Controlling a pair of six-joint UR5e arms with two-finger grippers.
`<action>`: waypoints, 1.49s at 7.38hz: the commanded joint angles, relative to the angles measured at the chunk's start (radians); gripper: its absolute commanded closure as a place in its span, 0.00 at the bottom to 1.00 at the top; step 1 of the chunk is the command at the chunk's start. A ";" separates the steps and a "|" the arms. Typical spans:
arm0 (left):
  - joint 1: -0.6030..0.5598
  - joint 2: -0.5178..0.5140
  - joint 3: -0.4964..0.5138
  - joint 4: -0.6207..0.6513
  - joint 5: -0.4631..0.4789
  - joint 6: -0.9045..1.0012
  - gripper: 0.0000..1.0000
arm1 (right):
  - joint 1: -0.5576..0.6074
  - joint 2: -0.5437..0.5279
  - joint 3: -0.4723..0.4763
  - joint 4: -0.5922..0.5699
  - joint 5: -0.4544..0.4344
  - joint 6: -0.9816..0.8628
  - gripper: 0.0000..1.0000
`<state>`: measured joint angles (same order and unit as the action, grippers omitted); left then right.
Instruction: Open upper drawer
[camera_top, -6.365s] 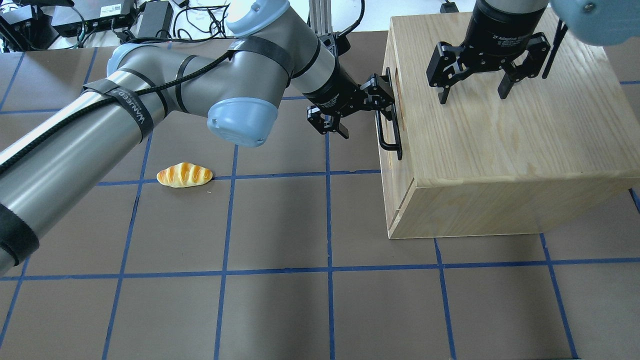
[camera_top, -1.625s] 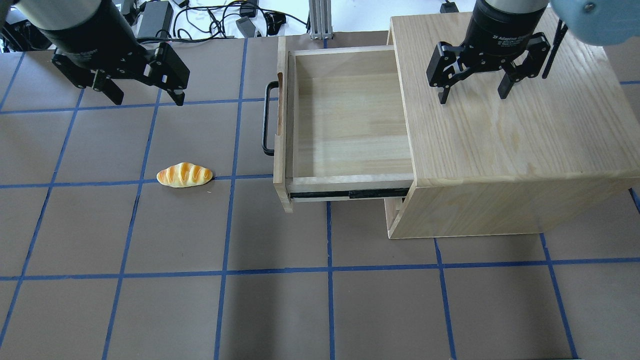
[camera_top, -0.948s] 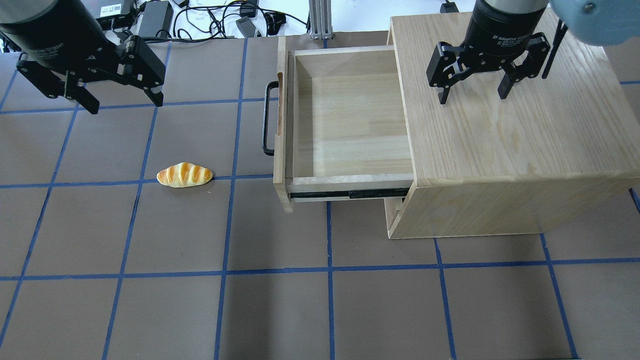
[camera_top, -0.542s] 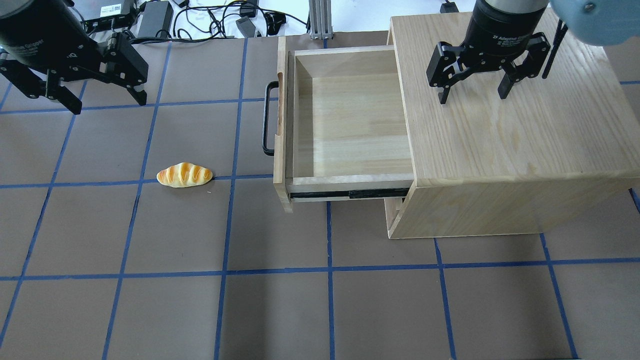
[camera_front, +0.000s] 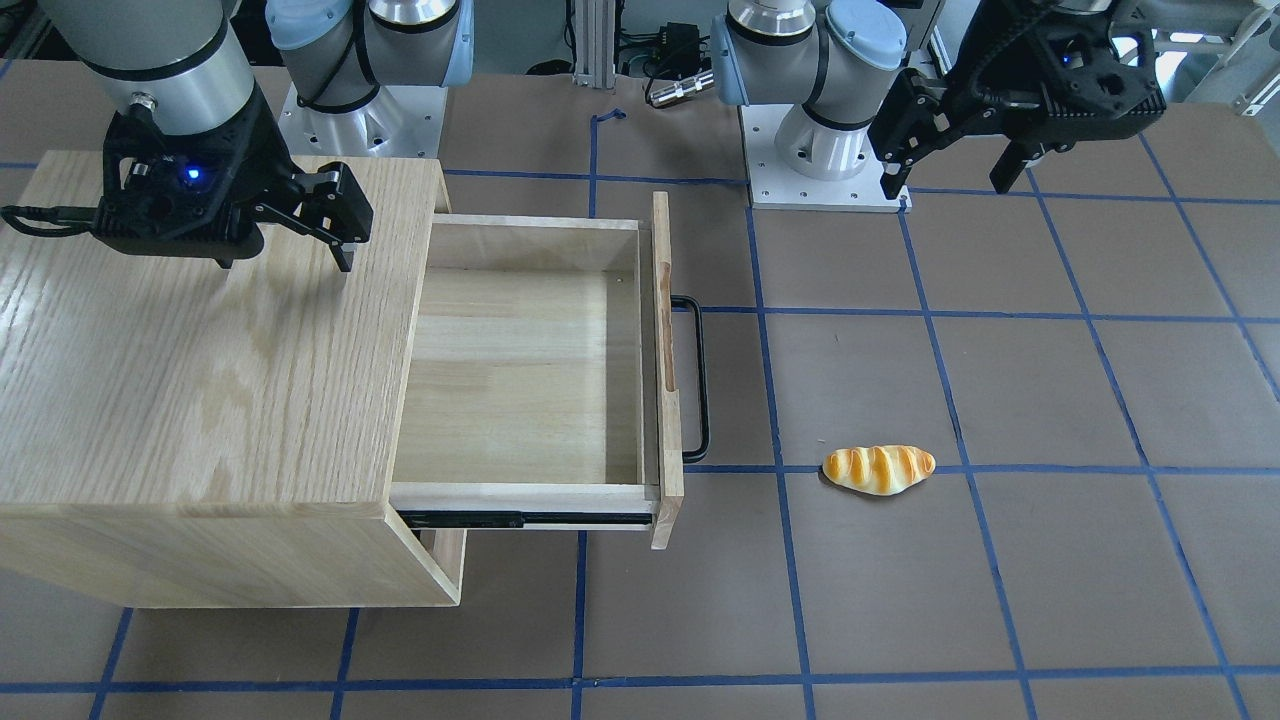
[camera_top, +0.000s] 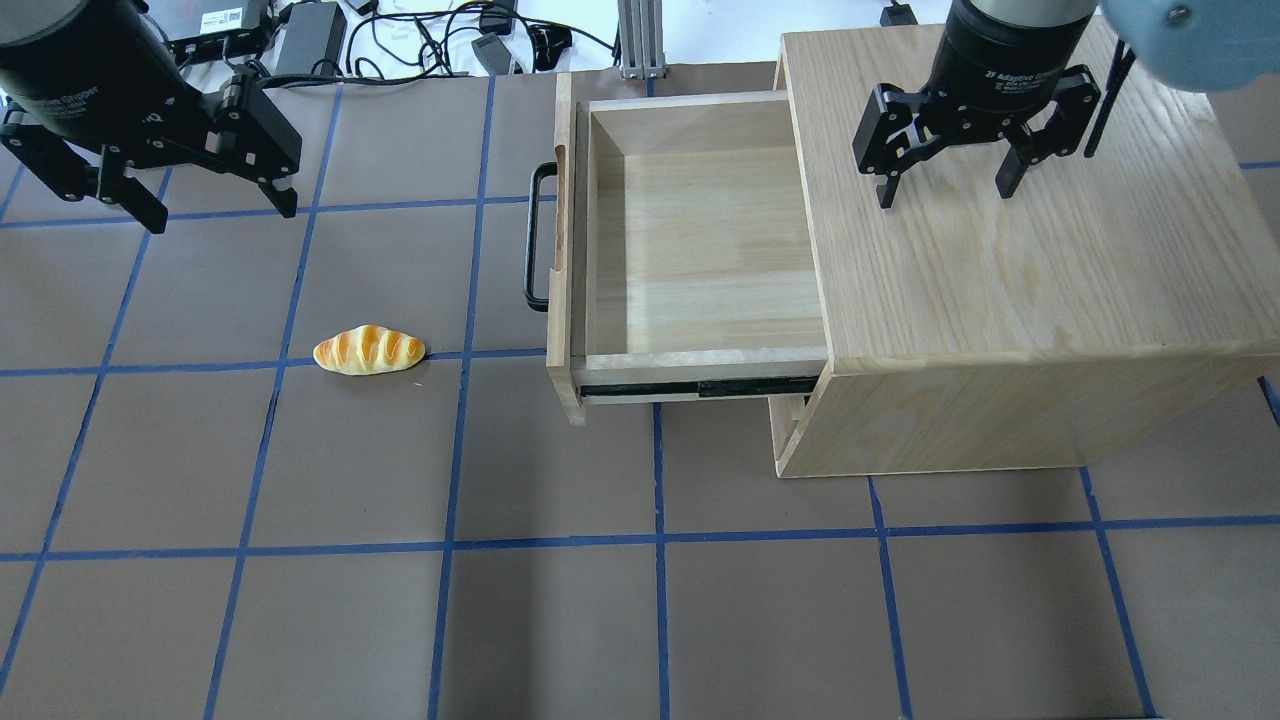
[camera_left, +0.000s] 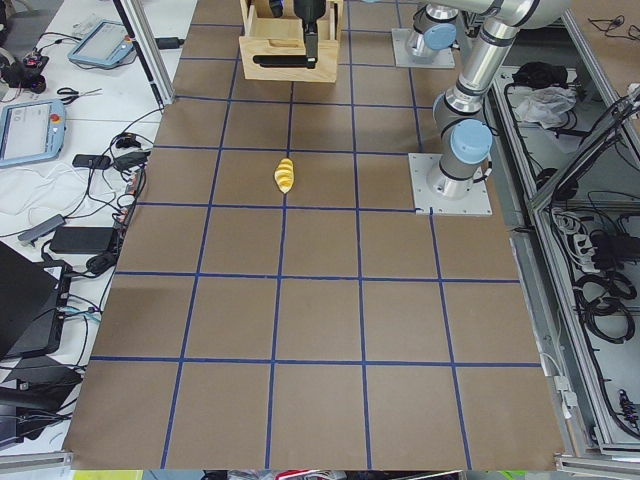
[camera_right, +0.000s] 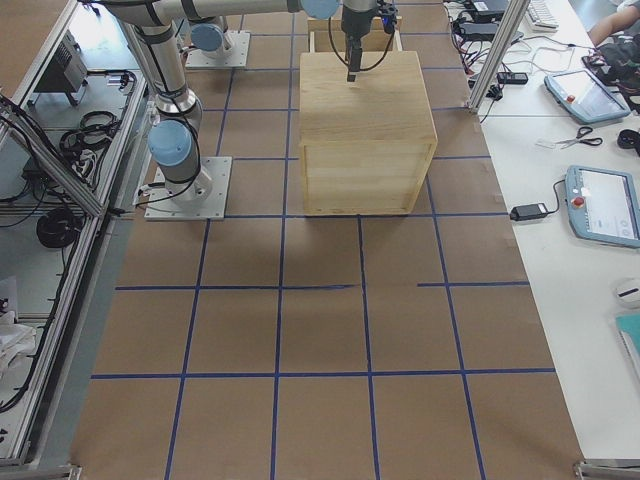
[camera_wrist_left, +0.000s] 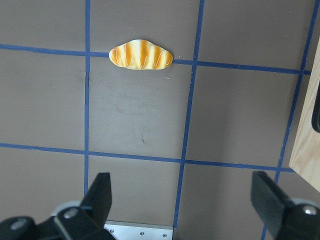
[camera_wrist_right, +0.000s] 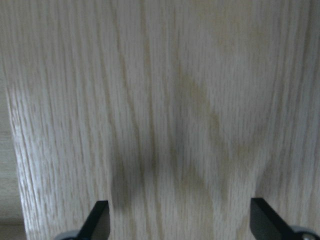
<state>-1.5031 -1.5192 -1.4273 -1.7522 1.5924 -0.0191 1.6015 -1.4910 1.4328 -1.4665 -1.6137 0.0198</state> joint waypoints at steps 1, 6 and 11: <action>-0.013 0.007 -0.012 0.078 -0.009 0.007 0.00 | 0.000 0.000 0.000 0.000 0.000 -0.001 0.00; -0.011 0.017 -0.076 0.224 -0.023 0.119 0.00 | 0.000 0.000 0.000 0.000 0.000 0.000 0.00; 0.000 0.036 -0.085 0.171 -0.020 0.113 0.00 | 0.000 0.000 0.000 0.000 0.000 0.000 0.00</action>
<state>-1.5041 -1.4927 -1.5273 -1.5064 1.5655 0.0939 1.6014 -1.4910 1.4330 -1.4665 -1.6137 0.0195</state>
